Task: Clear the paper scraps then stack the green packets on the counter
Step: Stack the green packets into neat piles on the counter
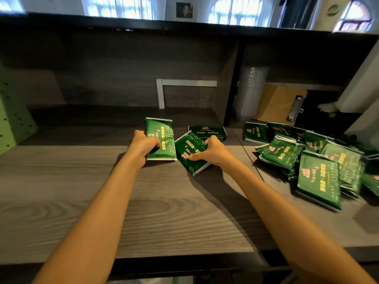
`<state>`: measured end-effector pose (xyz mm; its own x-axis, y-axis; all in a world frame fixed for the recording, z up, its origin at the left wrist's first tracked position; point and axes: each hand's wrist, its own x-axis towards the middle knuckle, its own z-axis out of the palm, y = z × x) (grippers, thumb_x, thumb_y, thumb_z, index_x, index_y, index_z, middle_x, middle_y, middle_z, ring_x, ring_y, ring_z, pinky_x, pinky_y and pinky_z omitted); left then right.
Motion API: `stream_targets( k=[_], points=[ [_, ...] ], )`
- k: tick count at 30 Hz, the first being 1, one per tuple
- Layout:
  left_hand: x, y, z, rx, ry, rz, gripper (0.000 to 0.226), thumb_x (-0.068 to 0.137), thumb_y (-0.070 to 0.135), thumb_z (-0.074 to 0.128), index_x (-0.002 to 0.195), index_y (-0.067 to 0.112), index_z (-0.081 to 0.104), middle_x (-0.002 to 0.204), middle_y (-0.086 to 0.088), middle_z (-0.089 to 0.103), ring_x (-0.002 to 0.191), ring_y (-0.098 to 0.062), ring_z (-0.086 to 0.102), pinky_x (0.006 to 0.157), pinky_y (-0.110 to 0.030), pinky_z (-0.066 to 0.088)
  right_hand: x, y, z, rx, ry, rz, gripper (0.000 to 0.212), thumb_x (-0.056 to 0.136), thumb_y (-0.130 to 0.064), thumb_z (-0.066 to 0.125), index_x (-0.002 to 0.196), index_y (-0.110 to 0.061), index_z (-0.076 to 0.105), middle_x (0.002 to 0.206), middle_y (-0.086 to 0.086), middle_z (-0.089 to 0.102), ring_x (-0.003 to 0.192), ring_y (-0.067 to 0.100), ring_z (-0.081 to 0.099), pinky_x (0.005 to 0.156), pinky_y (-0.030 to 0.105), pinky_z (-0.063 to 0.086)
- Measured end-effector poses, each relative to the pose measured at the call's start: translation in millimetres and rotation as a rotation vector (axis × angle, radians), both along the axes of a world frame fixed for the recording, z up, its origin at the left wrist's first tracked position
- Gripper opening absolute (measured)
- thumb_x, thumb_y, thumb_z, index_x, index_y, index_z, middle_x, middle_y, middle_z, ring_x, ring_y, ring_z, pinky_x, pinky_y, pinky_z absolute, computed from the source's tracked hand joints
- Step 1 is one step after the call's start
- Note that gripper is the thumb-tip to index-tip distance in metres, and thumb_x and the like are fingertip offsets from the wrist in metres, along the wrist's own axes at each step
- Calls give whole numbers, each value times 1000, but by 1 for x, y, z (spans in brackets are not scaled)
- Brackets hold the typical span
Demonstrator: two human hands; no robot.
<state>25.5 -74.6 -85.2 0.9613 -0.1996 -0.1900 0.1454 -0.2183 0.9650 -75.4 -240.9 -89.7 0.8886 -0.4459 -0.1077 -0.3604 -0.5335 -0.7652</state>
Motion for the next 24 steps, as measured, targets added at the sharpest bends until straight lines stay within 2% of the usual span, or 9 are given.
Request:
stream_targets(
  k=[4,7,10,11,13,17,19,22,24],
  points=[
    [3,-4,-3,-64,-29,47,39,88,1,53,126,2,45,113,-15,60,86,-23,61,65,-31,48,1,-2,5,317,-158,-63,49,86,-12,66,129,-5,44,125,9,53,112,22,54,92,32,45],
    [3,-6,-5,-110,-43,83,33,94,7,47,126,1,47,113,-15,61,83,-20,60,54,-25,45,4,-8,6,427,-375,-207,31,88,-4,54,119,-6,54,121,13,57,107,25,58,90,38,48],
    [4,-10,-7,-168,-27,101,35,94,7,48,128,2,43,115,-15,59,88,-22,60,56,-26,47,4,-9,7,502,-498,-248,33,93,-1,43,125,-7,47,114,8,55,101,20,56,76,27,49],
    [3,-13,-8,-190,-10,89,36,93,5,48,128,1,43,116,-15,60,88,-22,61,57,-28,48,4,-7,6,532,-509,-221,36,93,1,44,128,-7,45,113,8,54,100,19,55,74,25,48],
    [1,-20,-11,-209,15,51,36,91,3,48,126,0,44,117,-18,60,88,-22,62,61,-30,50,4,-4,2,544,-511,-146,40,92,2,48,130,-7,43,112,8,56,99,18,57,81,28,50],
    [-6,-33,-17,-221,35,-10,36,91,2,45,126,-2,43,119,-21,59,96,-28,62,66,-34,52,9,6,-7,385,-470,-34,43,90,-3,56,131,-8,46,110,6,57,98,16,58,85,29,50],
    [-7,-39,-19,-243,21,-1,34,95,5,42,128,-1,40,120,-17,57,103,-28,59,76,-38,51,13,9,-12,185,-428,-6,45,89,-10,61,132,-8,48,110,8,55,99,18,54,84,28,47],
    [-9,-45,-21,-305,29,-16,39,100,26,37,132,3,37,118,-10,58,103,-23,60,83,-37,50,16,13,-18,-122,-430,39,50,88,-20,63,133,-7,45,97,3,48,91,14,46,74,21,34],
    [-10,-46,-23,-286,26,-50,47,98,37,41,132,5,38,118,-11,61,104,-23,62,89,-40,51,16,14,-19,-217,-444,75,49,90,-23,61,133,-7,43,92,2,47,88,13,44,71,20,31]
  ],
)
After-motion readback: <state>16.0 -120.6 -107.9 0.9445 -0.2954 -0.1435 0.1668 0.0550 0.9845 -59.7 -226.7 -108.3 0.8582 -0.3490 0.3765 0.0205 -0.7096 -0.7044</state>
